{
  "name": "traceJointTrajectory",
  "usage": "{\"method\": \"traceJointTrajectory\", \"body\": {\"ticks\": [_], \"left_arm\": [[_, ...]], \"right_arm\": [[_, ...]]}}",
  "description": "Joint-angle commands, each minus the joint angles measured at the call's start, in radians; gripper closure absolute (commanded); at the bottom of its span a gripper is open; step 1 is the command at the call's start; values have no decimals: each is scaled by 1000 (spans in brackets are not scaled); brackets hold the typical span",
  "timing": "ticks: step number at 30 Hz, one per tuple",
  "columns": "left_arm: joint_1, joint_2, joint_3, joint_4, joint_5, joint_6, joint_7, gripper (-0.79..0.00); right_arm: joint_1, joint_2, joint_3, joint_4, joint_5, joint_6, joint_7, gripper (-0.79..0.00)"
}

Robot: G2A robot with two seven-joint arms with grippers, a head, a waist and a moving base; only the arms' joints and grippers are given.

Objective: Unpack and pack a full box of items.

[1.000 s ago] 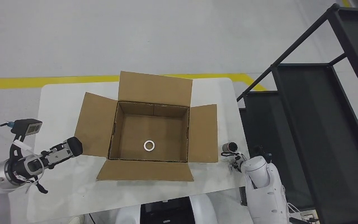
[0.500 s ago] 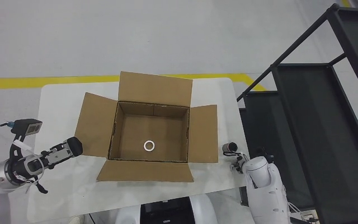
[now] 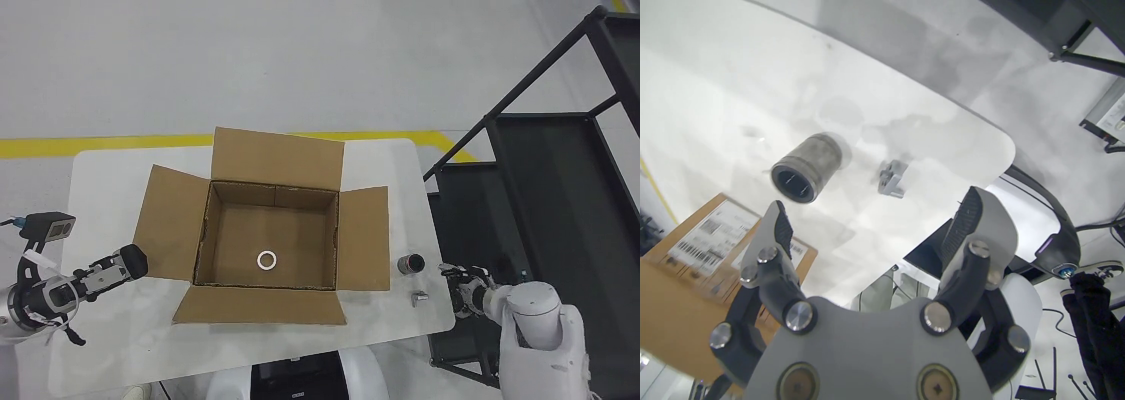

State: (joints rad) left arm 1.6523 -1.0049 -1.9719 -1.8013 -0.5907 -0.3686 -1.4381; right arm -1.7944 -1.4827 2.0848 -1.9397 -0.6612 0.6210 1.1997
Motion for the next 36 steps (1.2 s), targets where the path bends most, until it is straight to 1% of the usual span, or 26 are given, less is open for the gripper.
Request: {"method": "traceJointTrajectory", "body": {"ticks": [1,4,7,12,15,19,23,28,32,34,36], "left_arm": [[0,0,0,0,0,0,0,-785],[0,0,0,0,0,0,0,-785],[0,0,0,0,0,0,0,-785],[0,0,0,0,0,0,0,-785],[0,0,0,0,0,0,0,-785],[0,0,0,0,0,0,0,-785],[0,0,0,0,0,0,0,-785],[0,0,0,0,0,0,0,-785],[0,0,0,0,0,0,0,-785],[0,0,0,0,0,0,0,-785],[0,0,0,0,0,0,0,-785]], "right_arm": [[-18,4,28,-56,87,-30,29,-785],[-58,9,33,-159,180,-57,56,-785],[-74,18,35,-236,257,-86,85,-785],[-103,33,20,-366,336,-100,100,-785],[-91,42,12,-410,403,-104,103,-785],[-17,60,-38,-410,408,-135,130,-785],[64,73,-140,-410,395,-107,106,-785],[165,90,-320,-410,319,-76,75,-785],[208,103,-478,-410,195,-19,18,-785],[213,111,-565,-410,89,38,-39,-785],[213,114,-675,-410,29,87,-87,-785]]}}
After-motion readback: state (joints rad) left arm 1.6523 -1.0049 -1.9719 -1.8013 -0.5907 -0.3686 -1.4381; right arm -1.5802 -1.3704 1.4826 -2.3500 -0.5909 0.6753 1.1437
